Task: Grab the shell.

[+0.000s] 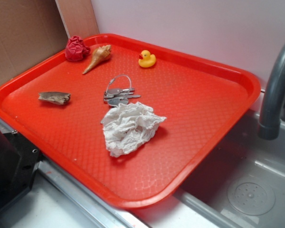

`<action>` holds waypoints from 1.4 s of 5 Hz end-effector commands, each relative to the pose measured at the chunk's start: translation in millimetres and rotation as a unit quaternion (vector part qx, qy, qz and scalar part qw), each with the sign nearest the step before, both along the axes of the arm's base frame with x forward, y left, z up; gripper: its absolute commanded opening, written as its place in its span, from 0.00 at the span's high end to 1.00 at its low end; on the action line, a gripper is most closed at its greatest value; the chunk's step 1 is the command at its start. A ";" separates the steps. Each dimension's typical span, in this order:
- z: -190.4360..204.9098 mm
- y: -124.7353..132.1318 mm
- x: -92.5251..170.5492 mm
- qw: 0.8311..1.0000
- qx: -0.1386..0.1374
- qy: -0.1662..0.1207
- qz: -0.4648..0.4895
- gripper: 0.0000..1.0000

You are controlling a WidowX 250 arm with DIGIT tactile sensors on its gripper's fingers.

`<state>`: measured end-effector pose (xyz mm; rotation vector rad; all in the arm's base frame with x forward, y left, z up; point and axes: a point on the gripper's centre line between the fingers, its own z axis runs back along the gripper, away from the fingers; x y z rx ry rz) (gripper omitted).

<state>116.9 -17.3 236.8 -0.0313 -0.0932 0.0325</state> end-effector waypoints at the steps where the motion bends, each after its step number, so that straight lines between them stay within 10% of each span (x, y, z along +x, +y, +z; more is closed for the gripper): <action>1: 0.0 0.0 0.0 1.000 0.000 0.000 0.000 0.00; 5: -104.9 53.6 135.1 0.998 0.020 -0.016 -0.065 0.00; 7: -127.1 73.0 151.4 0.996 0.060 -0.004 -0.066 0.00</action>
